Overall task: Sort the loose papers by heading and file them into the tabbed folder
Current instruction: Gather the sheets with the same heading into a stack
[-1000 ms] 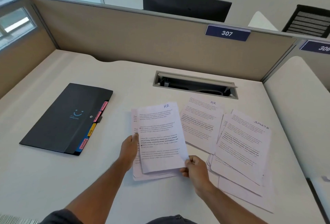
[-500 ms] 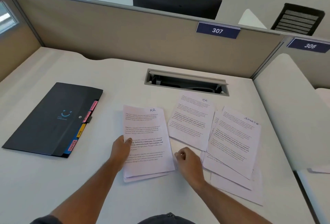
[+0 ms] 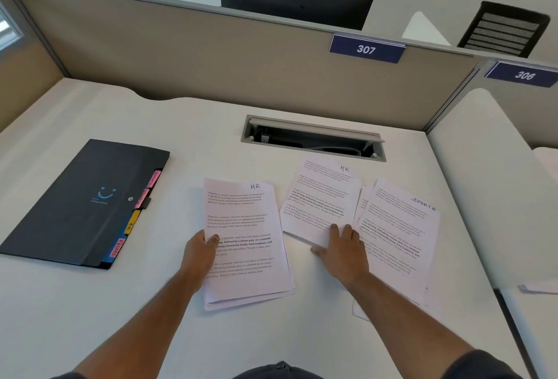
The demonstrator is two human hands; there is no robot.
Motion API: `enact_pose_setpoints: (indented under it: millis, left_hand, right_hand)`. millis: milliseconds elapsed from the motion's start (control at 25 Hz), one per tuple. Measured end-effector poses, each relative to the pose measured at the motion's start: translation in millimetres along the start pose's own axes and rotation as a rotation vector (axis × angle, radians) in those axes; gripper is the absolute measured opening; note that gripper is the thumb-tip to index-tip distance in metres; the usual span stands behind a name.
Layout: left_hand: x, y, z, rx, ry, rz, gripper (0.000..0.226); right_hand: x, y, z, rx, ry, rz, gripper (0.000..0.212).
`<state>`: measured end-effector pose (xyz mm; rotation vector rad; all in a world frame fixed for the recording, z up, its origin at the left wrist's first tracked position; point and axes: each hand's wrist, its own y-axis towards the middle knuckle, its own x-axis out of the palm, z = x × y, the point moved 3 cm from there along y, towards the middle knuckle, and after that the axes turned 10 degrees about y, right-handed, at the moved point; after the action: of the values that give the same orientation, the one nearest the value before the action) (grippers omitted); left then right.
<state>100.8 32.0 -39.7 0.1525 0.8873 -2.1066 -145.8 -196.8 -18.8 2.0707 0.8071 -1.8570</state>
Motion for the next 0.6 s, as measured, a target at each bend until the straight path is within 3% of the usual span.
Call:
enact_pose_setpoints:
  millis: [160,320,400,480,600]
  left_hand:
    - [0.3,-0.1,0.3,-0.001,0.015,0.003,0.019]
    - [-0.3,1.4,-0.5,-0.004,0.019,0.001,0.019]
    - [-0.5,1.4,-0.7,-0.010,0.015,0.000,0.019]
    - [-0.5,1.5,-1.0,-0.014,0.005,-0.004,0.019]
    - [-0.8,3.1,-0.9,-0.006,0.018,0.000,0.019]
  right_hand:
    - [9.9,0.6,5.3,-0.055,-0.204,-0.015,0.062]
    - [-2.1,1.4,4.3,-0.128,-0.177,0.061,0.036]
    - [-14.2,2.8,7.0,-0.112,-0.074,0.148,0.029]
    - [-20.1,3.0,14.0,-0.008,0.100,0.219,0.036]
    - [-21.1,7.5,25.9,0.178,0.482,0.173,0.049]
